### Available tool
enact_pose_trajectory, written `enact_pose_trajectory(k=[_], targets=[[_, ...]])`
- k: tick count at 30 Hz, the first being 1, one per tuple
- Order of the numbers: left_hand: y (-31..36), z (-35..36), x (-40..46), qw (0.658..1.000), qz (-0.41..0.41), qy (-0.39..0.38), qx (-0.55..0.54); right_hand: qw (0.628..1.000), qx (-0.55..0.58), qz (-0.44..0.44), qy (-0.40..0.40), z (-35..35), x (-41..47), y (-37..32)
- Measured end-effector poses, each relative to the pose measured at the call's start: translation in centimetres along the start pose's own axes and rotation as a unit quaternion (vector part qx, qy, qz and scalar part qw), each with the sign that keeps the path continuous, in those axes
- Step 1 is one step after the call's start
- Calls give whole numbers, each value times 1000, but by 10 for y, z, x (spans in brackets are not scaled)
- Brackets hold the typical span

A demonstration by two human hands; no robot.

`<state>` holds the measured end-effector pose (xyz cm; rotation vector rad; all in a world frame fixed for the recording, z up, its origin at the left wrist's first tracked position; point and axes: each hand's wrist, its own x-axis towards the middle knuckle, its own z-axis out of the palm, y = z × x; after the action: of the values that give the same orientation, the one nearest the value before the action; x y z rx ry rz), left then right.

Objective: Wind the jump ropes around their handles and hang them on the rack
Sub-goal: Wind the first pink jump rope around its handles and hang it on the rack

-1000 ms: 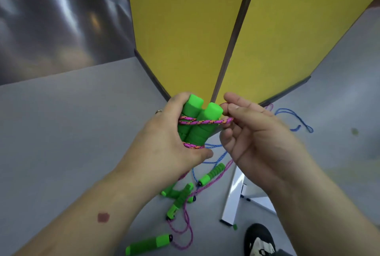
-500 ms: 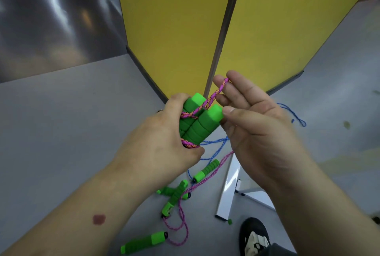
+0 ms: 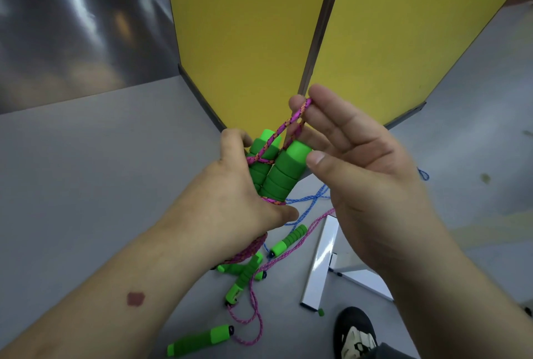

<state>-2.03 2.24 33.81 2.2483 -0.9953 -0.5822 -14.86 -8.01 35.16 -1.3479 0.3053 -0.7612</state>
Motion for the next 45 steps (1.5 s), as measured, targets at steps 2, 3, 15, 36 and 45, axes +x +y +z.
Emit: enact_pose_trajectory(k=[2, 3, 15, 36, 45], targets=[[2, 0, -1, 1000, 6, 13, 17, 1000, 24, 14, 13, -3, 1, 0], [2, 0, -1, 999, 9, 19, 26, 999, 29, 19, 15, -4, 2, 0], [0, 6, -1, 997, 55, 26, 36, 999, 25, -1, 36, 3, 3, -10], [-10, 12, 12, 955, -34, -118, -269, 985, -159, -14, 60, -7, 1, -7], [-10, 6, 12, 948, -16, -108, -299, 945, -326, -22, 18, -12, 1, -8]])
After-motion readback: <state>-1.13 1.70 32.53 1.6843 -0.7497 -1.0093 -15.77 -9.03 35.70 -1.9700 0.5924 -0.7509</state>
